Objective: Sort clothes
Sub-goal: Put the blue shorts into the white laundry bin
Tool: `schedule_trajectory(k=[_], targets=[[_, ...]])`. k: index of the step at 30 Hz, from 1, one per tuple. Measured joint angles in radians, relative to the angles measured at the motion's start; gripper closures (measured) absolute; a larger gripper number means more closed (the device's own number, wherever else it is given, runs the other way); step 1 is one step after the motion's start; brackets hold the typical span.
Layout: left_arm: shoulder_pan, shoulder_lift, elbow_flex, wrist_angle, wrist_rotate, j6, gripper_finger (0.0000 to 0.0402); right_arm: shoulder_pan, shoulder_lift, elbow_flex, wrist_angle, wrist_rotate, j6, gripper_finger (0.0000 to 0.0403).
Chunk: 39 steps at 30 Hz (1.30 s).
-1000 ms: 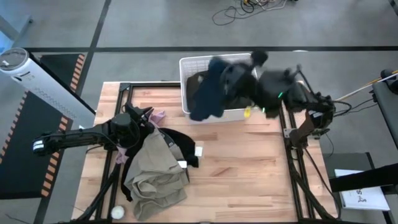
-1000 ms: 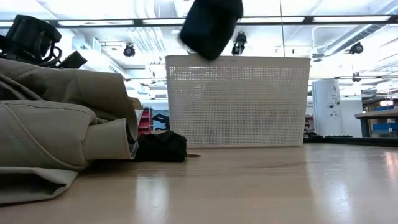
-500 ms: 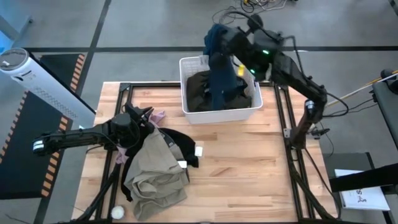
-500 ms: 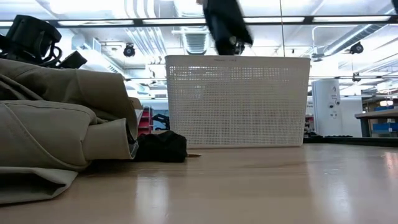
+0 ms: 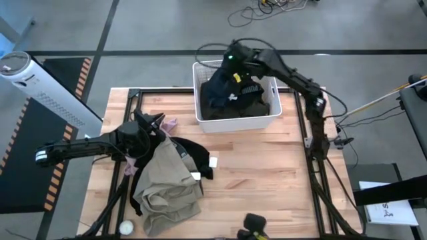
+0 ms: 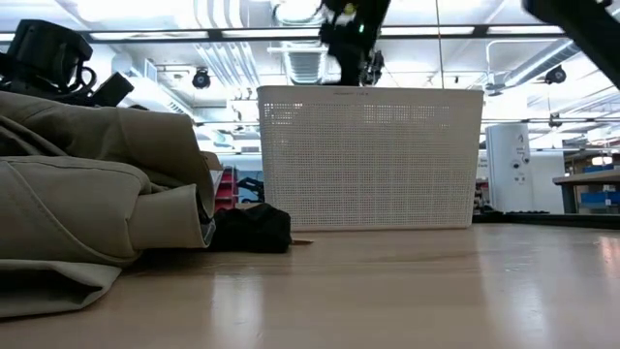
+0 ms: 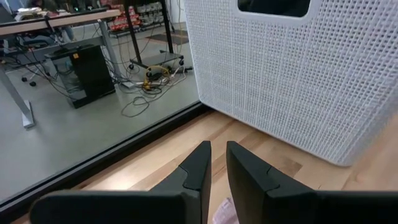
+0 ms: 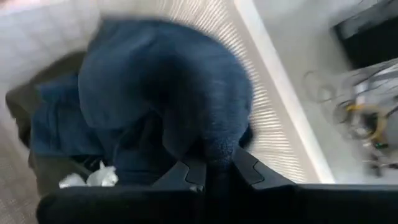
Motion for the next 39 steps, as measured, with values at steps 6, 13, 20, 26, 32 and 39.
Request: schedule_trajectory(k=[6, 13, 20, 26, 32, 39], targets=[[0.0, 0.0, 0.0, 0.029, 0.0, 0.0, 0.0364, -0.04, 0.123, -0.024, -0.003, -0.109, 0.003, 0.0396], [0.0, 0.0, 0.0, 0.042, 0.0, 0.0, 0.0364, -0.127, 0.241, -0.029, -0.032, -0.277, 0.067, 0.0396], [0.0, 0.0, 0.0, 0.044, 0.0, 0.0, 0.0364, -0.168, 0.291, -0.118, -0.04, -0.324, 0.078, 0.0396], [0.0, 0.0, 0.0, 0.044, 0.0, 0.0, 0.0364, -0.166, 0.258, -0.24, -0.05, -0.349, 0.094, 0.0396], [0.0, 0.005, 0.0, 0.045, 0.0, 0.0, 0.0364, -0.164, 0.205, -0.363, -0.065, -0.413, 0.146, 0.0396], [0.0, 0.005, 0.0, 0.05, 0.0, -0.001, 0.0364, -0.159, 0.095, -0.516, -0.008, -0.41, 0.168, 0.0396]])
